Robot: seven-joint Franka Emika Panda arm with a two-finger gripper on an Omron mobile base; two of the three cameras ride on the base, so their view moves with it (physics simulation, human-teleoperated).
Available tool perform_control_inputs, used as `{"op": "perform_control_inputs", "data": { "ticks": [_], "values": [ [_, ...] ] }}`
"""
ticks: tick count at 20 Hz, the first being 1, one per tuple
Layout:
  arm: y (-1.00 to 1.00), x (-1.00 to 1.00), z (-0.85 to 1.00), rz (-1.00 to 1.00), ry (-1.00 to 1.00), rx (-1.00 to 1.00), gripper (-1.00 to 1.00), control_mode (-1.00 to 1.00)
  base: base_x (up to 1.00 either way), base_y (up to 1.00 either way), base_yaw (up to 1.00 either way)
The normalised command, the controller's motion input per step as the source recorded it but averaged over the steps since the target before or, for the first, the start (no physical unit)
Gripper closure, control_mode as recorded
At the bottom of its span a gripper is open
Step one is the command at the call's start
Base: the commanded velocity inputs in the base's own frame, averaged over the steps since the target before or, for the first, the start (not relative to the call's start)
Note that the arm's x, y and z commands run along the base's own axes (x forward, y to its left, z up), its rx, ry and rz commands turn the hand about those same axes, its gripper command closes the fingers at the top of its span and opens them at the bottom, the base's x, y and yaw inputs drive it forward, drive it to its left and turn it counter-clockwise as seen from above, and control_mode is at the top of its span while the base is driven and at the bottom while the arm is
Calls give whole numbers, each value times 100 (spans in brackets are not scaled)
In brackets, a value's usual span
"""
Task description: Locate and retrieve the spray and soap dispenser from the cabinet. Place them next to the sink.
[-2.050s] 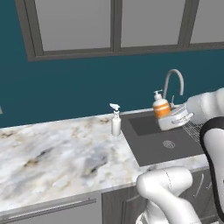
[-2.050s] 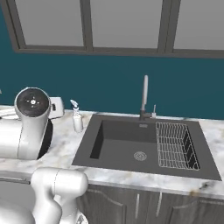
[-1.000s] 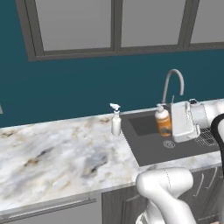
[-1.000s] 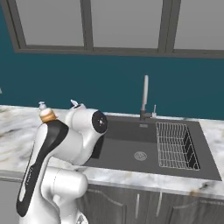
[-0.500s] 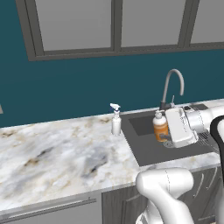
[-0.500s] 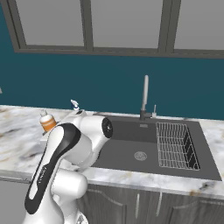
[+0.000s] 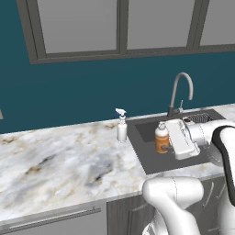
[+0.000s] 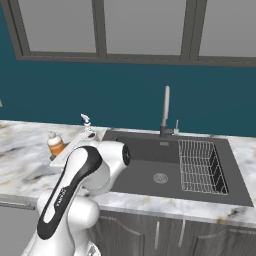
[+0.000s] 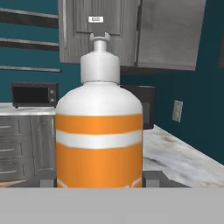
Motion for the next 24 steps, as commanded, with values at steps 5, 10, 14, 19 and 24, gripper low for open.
{"op": "perform_control_inputs", "data": {
  "ticks": [5, 10, 14, 19, 24],
  "values": [
    [7, 42, -22, 0, -2, 0, 100, -100, 0, 0, 0],
    [3, 28, -35, 0, 0, 0, 100, -100, 0, 0, 0],
    [0, 16, -33, 0, 1, 0, 100, -100, 0, 0, 0],
    [0, 17, -33, 0, 3, 0, 100, -100, 0, 0, 0],
    [2, 23, -30, 0, 0, 0, 100, -100, 0, 0, 0]
  ]
}}
